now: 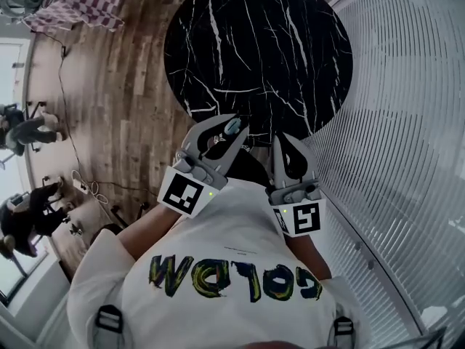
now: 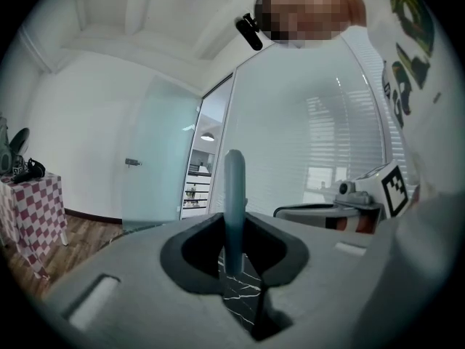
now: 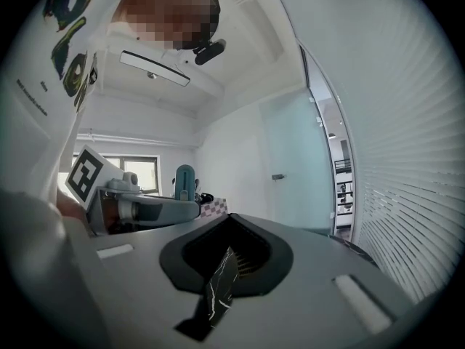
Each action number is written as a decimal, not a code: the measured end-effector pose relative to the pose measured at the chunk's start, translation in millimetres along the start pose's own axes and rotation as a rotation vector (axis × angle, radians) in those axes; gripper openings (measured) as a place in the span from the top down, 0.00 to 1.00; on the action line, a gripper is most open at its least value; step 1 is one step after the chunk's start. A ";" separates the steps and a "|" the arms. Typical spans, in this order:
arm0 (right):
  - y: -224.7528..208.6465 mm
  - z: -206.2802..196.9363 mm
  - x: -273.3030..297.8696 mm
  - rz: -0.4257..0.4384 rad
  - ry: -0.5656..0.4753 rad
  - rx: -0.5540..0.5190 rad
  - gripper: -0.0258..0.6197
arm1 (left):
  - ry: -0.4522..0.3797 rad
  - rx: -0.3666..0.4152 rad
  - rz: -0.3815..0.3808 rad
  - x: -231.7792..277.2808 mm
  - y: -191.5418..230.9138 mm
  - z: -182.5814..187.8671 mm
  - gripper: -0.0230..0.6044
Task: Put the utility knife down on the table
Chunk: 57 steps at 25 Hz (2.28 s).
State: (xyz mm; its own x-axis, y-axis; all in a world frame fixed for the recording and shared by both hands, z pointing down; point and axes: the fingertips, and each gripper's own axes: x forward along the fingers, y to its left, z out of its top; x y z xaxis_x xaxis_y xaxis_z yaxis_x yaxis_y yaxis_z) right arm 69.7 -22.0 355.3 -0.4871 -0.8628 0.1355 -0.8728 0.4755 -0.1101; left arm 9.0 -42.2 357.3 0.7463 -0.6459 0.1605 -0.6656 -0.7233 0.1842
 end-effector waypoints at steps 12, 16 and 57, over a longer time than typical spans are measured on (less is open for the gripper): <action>-16.8 -40.1 14.1 -0.011 0.078 0.024 0.96 | 0.117 0.016 -0.018 19.6 15.2 -41.0 0.84; -20.5 -54.0 18.9 -0.008 0.099 0.027 0.96 | 0.183 0.046 -0.029 29.3 18.7 -62.8 0.84; -62.7 -353.8 98.0 0.127 0.767 -0.117 0.96 | 1.026 0.231 -0.177 97.1 77.3 -387.1 0.84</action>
State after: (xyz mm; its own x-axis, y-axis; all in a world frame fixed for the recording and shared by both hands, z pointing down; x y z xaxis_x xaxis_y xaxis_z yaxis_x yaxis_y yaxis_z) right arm 65.9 -75.5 723.8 -0.4311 -0.4612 0.7755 -0.7858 0.6144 -0.0714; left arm 31.1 -66.3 762.6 0.4058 -0.0902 0.9095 -0.4514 -0.8851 0.1136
